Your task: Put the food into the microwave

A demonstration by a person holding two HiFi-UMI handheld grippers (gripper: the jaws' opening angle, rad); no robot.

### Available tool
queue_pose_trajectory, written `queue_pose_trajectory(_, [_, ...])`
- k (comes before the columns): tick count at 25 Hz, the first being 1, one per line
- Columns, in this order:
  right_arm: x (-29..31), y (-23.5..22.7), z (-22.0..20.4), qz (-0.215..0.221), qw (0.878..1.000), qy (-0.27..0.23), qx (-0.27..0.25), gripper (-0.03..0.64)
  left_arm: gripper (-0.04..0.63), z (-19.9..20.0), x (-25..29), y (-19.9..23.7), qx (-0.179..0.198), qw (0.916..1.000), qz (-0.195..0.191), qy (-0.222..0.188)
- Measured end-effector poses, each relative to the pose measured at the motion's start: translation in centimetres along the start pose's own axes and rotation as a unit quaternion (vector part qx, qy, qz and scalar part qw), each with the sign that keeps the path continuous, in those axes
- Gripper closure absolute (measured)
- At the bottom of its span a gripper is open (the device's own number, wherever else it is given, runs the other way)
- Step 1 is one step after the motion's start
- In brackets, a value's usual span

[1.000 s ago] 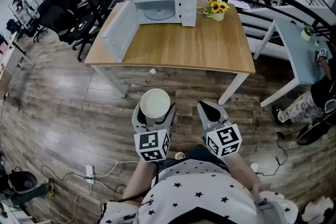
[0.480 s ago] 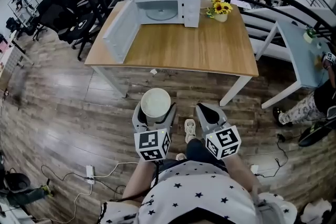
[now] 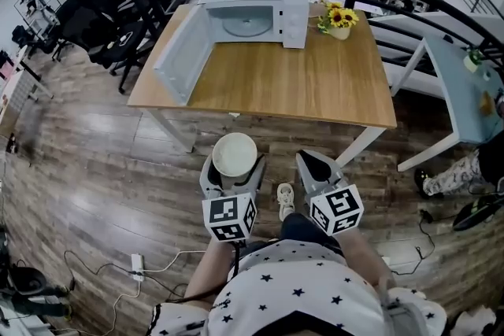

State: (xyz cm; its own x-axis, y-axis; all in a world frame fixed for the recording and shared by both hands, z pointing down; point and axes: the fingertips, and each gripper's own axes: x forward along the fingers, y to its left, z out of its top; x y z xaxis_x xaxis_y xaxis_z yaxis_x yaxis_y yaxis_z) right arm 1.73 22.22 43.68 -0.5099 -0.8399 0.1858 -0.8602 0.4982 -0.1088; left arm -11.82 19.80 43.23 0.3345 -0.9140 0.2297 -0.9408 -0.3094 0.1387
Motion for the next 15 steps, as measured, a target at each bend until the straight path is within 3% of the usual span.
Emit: queue_pose_trajectory(15, [8.6,-6.8,3.5,0.004,1.000,-0.003,0.002,0.611,0.126,3.5,9.8,2.5,-0.011,0.9999,0.013,0.000])
